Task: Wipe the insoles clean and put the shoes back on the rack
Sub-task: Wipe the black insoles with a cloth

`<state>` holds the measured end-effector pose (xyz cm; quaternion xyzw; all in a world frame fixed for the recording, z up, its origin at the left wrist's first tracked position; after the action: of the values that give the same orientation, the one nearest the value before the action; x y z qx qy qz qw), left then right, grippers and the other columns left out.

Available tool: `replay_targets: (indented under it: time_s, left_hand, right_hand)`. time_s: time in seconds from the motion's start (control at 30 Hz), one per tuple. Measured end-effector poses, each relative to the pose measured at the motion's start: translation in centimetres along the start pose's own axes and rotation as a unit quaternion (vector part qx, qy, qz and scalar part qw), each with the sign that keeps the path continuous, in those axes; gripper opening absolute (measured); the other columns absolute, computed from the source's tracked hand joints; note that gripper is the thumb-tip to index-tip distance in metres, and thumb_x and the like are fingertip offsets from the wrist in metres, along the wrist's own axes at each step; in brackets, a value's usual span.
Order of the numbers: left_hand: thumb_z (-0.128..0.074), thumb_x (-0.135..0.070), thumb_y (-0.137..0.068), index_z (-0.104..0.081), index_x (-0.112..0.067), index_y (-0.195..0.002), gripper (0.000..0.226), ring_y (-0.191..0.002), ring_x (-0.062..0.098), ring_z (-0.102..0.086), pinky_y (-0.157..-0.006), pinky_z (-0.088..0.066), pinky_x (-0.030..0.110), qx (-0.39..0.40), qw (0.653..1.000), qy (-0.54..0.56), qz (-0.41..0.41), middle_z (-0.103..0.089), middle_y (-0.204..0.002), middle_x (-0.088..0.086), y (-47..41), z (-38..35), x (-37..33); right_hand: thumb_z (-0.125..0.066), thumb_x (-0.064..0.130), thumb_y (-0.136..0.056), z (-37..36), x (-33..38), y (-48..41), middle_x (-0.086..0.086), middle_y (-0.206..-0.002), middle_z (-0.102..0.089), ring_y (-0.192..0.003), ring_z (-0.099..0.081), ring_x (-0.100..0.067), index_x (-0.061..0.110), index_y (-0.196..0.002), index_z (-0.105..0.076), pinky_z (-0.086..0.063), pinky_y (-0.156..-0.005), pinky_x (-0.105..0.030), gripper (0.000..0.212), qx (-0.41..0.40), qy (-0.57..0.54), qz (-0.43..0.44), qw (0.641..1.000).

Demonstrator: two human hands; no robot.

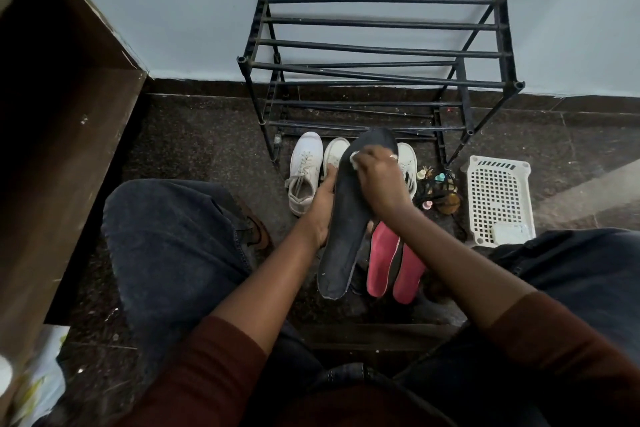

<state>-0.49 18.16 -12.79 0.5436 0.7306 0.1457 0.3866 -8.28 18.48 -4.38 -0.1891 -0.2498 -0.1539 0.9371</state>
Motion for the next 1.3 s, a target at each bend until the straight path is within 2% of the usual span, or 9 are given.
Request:
replay_targets:
  time_s: [0.1,0.2,0.4,0.57,0.73,0.87,1.03,1.17,1.3]
  left_hand:
    - [-0.033,-0.066,-0.088,-0.053,-0.006,-0.128,0.076,-0.079,0.03,-0.071,-0.058,-0.058,0.036,0.065,0.998,-0.01,0.025,-0.07,-0.1,0.016,0.8,-1.2,0.5]
    - [-0.039,-0.061,-0.089,-0.055,-0.005,-0.125,0.069,-0.077,0.028,-0.071,-0.055,-0.057,0.034,0.079,0.996,-0.031,0.016,-0.07,-0.1,0.015,1.1,-1.5,0.3]
    - [-0.03,-0.063,-0.094,-0.072,-0.008,-0.1,0.07,-0.085,0.024,-0.07,-0.079,-0.057,0.033,0.018,0.997,-0.049,-0.05,-0.071,-0.094,0.015,0.4,0.5,-0.7]
    - [-0.032,-0.066,-0.089,-0.042,0.0,-0.137,0.082,-0.086,0.032,-0.067,-0.068,-0.058,0.035,-0.004,0.998,0.052,-0.047,-0.059,-0.111,0.02,-1.0,3.3,-1.6]
    - [-0.036,-0.057,-0.093,-0.063,0.0,-0.113,0.066,-0.098,0.035,-0.063,-0.092,-0.049,0.042,-0.027,0.997,0.055,-0.045,-0.066,-0.108,0.021,-2.2,5.3,0.2]
    - [-0.04,-0.047,-0.094,-0.075,-0.004,-0.096,0.055,-0.084,0.026,-0.07,-0.075,-0.058,0.033,-0.012,0.999,0.01,-0.038,-0.072,-0.097,0.015,-2.7,6.3,1.7]
    - [-0.05,-0.047,-0.086,-0.073,-0.006,-0.102,0.05,-0.087,0.029,-0.068,-0.079,-0.055,0.039,-0.015,0.999,0.004,-0.029,-0.07,-0.102,0.015,-2.3,7.7,1.8]
    - [-0.038,-0.044,-0.097,-0.072,-0.001,-0.1,0.054,-0.082,0.028,-0.069,-0.074,-0.058,0.033,-0.069,0.995,0.036,-0.062,-0.071,-0.093,0.017,-3.2,10.1,1.5]
    - [-0.033,-0.061,-0.093,-0.053,-0.004,-0.125,0.068,-0.107,0.034,-0.056,-0.098,-0.042,0.044,-0.157,0.987,0.018,-0.024,-0.063,-0.111,0.015,-4.5,13.9,3.1]
  right_hand:
    - [-0.049,-0.006,-0.083,1.5,-2.7,-2.6,-0.026,-0.091,-0.061,-0.083,-0.057,-0.038,-0.011,-0.083,-0.066,-0.042,-0.072,-0.041,0.018,-0.064,0.028,-0.076,0.995]
    - [-0.044,-0.01,-0.08,2.1,-4.0,-3.2,-0.026,-0.099,-0.06,-0.09,-0.056,-0.039,-0.009,-0.091,-0.067,-0.043,-0.077,-0.04,0.025,-0.081,0.029,-0.148,0.985]
    - [-0.055,-0.013,-0.075,-1.0,2.1,2.6,-0.022,-0.093,-0.064,-0.085,-0.06,-0.034,-0.006,-0.088,-0.069,-0.046,-0.076,-0.035,0.021,0.048,-0.04,-0.004,0.998]
    - [-0.057,-0.009,-0.064,-2.5,4.4,9.7,-0.017,-0.079,-0.066,-0.068,-0.063,-0.033,-0.003,-0.077,-0.071,-0.054,-0.062,-0.036,0.02,0.098,-0.091,0.037,0.99]
    - [-0.059,-0.012,-0.07,-4.7,1.7,9.9,-0.02,-0.086,-0.064,-0.074,-0.061,-0.037,-0.007,-0.081,-0.069,-0.052,-0.062,-0.038,0.015,0.123,-0.052,-0.006,0.991]
    - [-0.049,-0.012,-0.08,-5.5,-2.9,5.0,-0.024,-0.094,-0.06,-0.086,-0.056,-0.037,-0.008,-0.091,-0.066,-0.044,-0.071,-0.04,0.021,0.052,0.01,-0.085,0.995]
    - [-0.048,-0.009,-0.083,-7.0,-4.8,2.0,-0.023,-0.103,-0.061,-0.095,-0.057,-0.036,-0.007,-0.1,-0.067,-0.044,-0.082,-0.04,0.025,0.016,-0.012,-0.157,0.987]
    - [-0.051,-0.012,-0.076,-10.1,-1.3,5.9,-0.024,-0.09,-0.06,-0.083,-0.057,-0.034,-0.009,-0.085,-0.068,-0.044,-0.071,-0.038,0.019,0.125,-0.066,-0.075,0.987]
    - [-0.056,-0.007,-0.073,-13.6,-0.7,11.7,-0.02,-0.088,-0.067,-0.085,-0.062,-0.033,-0.002,-0.077,-0.07,-0.046,-0.075,-0.035,0.015,0.317,-0.091,-0.016,0.944]
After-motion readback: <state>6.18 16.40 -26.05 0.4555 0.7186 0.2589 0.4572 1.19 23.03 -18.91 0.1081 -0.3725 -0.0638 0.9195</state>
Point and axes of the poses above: each hand's wrist, its own y-axis away from the middle knuckle, its own z-axis out of the back of the hand, x = y × z, the point moved 7 cm from there along -y, towards the middle knuckle
